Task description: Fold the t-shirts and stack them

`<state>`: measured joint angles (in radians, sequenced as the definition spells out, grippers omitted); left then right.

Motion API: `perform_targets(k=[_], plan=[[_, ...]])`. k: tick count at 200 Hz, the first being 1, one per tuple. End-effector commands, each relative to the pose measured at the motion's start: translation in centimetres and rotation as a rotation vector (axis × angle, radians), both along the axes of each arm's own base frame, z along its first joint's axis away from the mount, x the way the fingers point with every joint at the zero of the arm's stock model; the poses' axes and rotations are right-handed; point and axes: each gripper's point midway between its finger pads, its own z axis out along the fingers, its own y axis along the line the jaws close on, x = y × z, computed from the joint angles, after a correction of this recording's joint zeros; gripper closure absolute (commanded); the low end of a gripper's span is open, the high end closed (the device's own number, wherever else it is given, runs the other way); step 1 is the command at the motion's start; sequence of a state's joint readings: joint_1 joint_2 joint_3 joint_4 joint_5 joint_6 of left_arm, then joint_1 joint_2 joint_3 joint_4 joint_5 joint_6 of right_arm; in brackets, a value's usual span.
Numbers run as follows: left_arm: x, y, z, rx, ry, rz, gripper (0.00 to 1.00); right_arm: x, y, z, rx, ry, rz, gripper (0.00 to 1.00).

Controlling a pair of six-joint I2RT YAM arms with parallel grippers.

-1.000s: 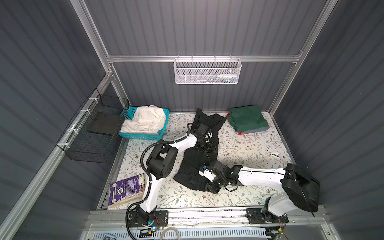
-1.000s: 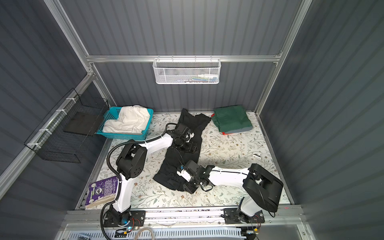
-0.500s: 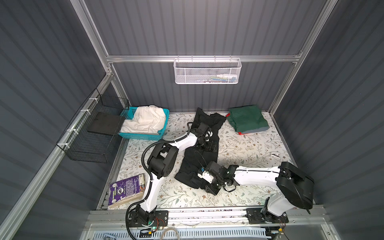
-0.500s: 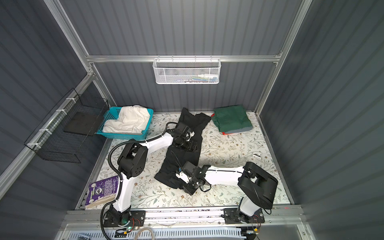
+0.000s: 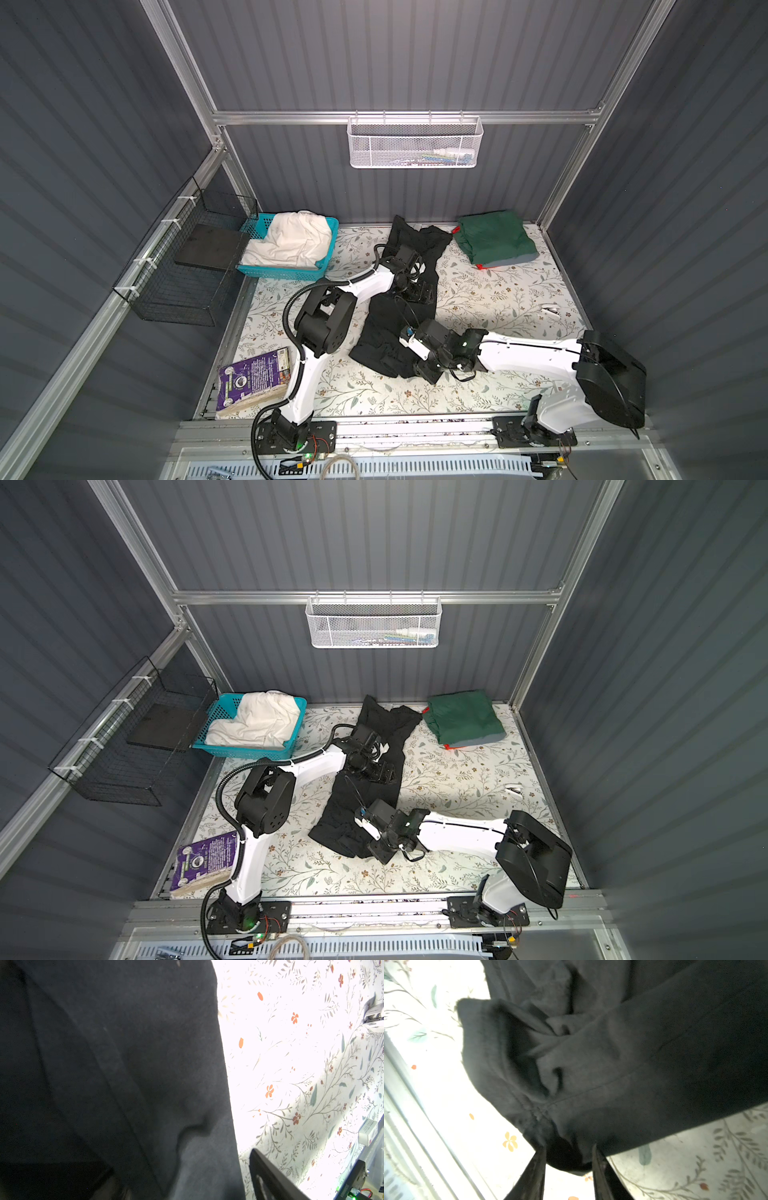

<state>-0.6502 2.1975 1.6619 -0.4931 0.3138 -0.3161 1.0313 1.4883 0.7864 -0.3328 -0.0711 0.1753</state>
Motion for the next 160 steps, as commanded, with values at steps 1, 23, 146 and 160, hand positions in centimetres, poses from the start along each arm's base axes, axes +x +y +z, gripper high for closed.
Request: perform_targets(k=[1,23,146,160], plan=[[-0.9,2.7,-5.3,0.121,0.092,0.009,0.14,0.7,-0.9,-0.9,-0.069,-0.026,-0.022,0.58],[-0.9,2.6,-5.4,0.12,0.092,0.008,0.14,0.6,-1.1,-2.3,-0.089,0.029,-0.043,0.61],[-0.1,3.2,-6.3,0.127,0.121,0.05,0.14,-3.9,-2.5,-4.0,-0.069,0.275,-0.122,0.79],[0.1,3.1,-6.2,0.123,0.121,0.053,0.15,-4.2,-2.2,-3.6,-0.044,0.287,-0.115,0.79]])
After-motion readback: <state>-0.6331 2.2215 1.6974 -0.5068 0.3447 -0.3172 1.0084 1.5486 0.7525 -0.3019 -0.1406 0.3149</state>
